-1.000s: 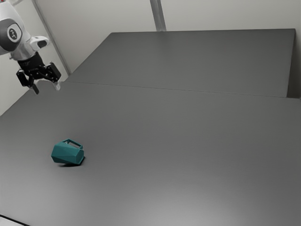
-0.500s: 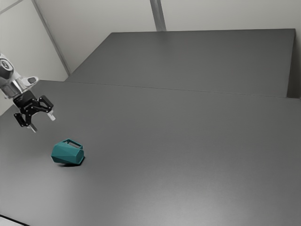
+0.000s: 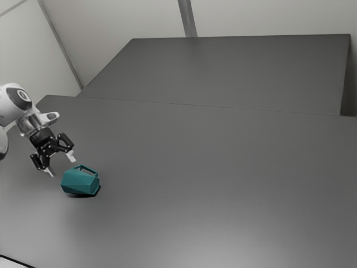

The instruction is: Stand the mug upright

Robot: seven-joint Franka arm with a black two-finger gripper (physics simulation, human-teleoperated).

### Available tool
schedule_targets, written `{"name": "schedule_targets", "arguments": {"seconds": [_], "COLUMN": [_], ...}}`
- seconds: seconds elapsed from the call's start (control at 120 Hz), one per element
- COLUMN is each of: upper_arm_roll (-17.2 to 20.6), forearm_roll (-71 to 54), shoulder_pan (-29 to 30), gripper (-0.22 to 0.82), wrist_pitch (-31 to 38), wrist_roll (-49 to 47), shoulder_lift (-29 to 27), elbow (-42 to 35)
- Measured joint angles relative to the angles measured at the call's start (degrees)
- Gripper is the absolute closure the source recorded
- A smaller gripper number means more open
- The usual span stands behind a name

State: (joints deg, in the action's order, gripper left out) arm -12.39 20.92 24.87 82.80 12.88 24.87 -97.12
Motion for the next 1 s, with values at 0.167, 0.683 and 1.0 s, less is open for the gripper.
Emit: {"name": "schedule_targets", "arguments": {"seconds": [0.167,0.683,1.0], "upper_arm_roll": [0.2,0.6,1.1], "forearm_roll": [1.9,10.3,10.2], "shoulder_pan": [0.0,-0.1,-0.4], "gripper": [0.0,0.07,0.65], "wrist_pitch": [1.6,1.7,1.4], "wrist_roll": [1.3,3.1,3.7], "shoulder_lift": [1.5,1.8,1.5], "elbow": [0.5,-4.8,-2.8]}}
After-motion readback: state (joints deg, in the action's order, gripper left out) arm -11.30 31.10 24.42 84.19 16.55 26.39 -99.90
